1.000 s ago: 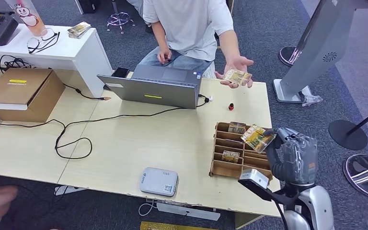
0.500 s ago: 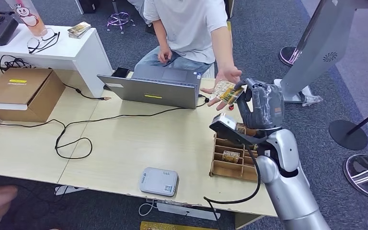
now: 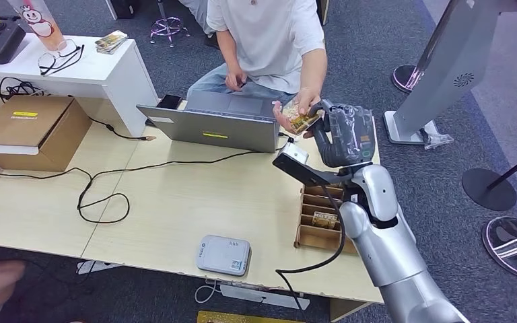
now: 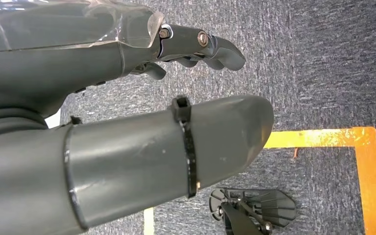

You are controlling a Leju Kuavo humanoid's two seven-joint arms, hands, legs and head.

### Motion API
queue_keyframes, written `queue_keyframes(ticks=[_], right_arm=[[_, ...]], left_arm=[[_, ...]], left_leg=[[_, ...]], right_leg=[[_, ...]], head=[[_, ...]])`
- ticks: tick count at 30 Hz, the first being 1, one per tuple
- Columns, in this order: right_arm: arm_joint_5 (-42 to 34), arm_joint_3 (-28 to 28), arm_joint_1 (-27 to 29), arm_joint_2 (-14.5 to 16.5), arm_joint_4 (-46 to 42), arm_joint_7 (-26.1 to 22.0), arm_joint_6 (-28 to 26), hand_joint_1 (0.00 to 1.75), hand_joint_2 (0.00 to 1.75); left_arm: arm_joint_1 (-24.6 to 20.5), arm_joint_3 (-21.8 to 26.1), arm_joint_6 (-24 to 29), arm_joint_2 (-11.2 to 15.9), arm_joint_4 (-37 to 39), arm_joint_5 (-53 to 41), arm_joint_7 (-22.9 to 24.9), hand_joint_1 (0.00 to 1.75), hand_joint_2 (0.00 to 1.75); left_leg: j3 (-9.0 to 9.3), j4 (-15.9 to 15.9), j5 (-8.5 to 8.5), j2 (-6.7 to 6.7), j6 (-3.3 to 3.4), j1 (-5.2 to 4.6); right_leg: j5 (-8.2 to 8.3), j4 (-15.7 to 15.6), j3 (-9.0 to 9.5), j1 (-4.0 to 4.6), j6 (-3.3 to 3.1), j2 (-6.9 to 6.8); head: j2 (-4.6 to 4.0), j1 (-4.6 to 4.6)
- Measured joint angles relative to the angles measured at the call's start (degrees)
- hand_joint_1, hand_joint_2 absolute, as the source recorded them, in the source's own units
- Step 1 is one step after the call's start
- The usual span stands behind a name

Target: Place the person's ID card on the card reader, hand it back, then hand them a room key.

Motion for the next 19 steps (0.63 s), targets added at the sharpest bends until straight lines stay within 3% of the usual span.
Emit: queue_keyframes(ticks=[19], right_arm=[[-0.8, 0.6, -1.3, 1.8, 2.0, -0.7, 0.0, 1.75, 1.75]], left_arm=[[0.3, 0.0, 0.3, 0.2, 0.0, 0.3, -0.2, 0.0, 0.0]], left_leg=[[-0.01, 0.0, -0.01, -0.02, 0.0, 0.0]], right_leg=[[-0.01, 0.0, -0.01, 0.0, 0.01, 0.0]], head=[[0.0, 0.01]])
